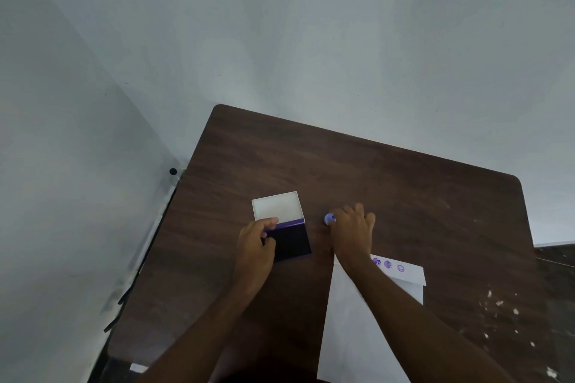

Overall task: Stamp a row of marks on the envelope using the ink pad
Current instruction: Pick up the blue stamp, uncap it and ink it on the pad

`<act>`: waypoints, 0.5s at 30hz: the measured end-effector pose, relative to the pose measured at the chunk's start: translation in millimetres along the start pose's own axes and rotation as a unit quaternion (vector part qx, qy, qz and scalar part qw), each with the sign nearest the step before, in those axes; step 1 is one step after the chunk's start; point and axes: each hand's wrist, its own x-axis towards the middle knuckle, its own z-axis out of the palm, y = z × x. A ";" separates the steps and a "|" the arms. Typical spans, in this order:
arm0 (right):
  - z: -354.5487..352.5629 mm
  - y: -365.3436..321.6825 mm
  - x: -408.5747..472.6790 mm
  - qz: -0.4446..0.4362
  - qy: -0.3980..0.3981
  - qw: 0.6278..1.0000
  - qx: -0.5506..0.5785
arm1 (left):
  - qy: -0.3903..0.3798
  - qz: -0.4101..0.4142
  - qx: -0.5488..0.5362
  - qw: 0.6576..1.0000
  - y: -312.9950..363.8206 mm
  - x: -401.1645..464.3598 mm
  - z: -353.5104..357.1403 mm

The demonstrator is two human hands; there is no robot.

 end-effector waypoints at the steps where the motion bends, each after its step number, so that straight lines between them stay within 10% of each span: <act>1: -0.7 0.1 -0.8 0.002 0.006 1.000 0.008 | 0.001 0.008 -0.002 1.000 1.2 -1.0 0.5; 5: -9.6 -2.5 -7.2 0.059 0.028 0.980 0.189 | 0.008 0.024 -0.024 0.999 8.7 -2.8 3.1; 11: -23.9 -12.8 -43.0 0.156 -0.089 0.808 0.561 | -0.095 -0.081 -0.125 0.984 16.6 -7.4 8.7; 15: -29.9 -19.1 -58.0 0.147 -0.109 0.772 0.608 | -0.081 -0.063 -0.124 0.987 15.8 -13.0 7.9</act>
